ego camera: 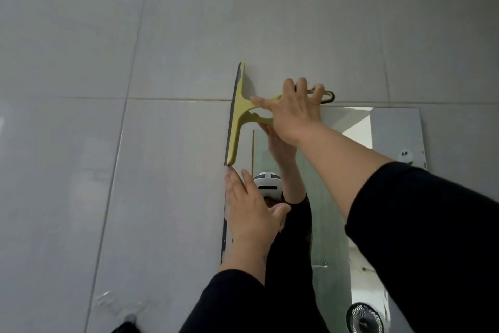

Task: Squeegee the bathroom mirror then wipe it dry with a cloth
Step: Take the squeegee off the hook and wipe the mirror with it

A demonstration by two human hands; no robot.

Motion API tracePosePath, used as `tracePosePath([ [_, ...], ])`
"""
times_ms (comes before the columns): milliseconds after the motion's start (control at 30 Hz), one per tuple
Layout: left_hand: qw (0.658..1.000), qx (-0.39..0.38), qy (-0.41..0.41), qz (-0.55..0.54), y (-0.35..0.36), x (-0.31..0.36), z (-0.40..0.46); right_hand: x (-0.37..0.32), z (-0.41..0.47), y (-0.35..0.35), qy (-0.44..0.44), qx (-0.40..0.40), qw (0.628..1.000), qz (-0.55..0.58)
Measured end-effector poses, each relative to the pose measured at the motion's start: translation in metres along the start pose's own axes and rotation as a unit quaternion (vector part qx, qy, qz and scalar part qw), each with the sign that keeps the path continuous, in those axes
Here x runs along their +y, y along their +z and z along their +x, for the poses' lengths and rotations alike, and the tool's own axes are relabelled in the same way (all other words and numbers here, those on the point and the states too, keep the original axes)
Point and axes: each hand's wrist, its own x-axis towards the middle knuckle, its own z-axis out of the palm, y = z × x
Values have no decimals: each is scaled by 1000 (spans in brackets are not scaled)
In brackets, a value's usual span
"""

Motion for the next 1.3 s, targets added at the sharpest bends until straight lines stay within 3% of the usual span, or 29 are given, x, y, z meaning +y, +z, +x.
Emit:
tracePosePath([
  [400, 999, -13, -15, 28, 6, 2, -2, 53, -25, 2, -3, -16, 1000, -5],
  [833, 997, -14, -17, 71, 9, 3, 0, 154, -81, -1, 91, -77, 991, -66],
  [1300, 998, -14, -15, 67, 11, 3, 0, 198, -121, 16, 196, -78, 977, 5],
])
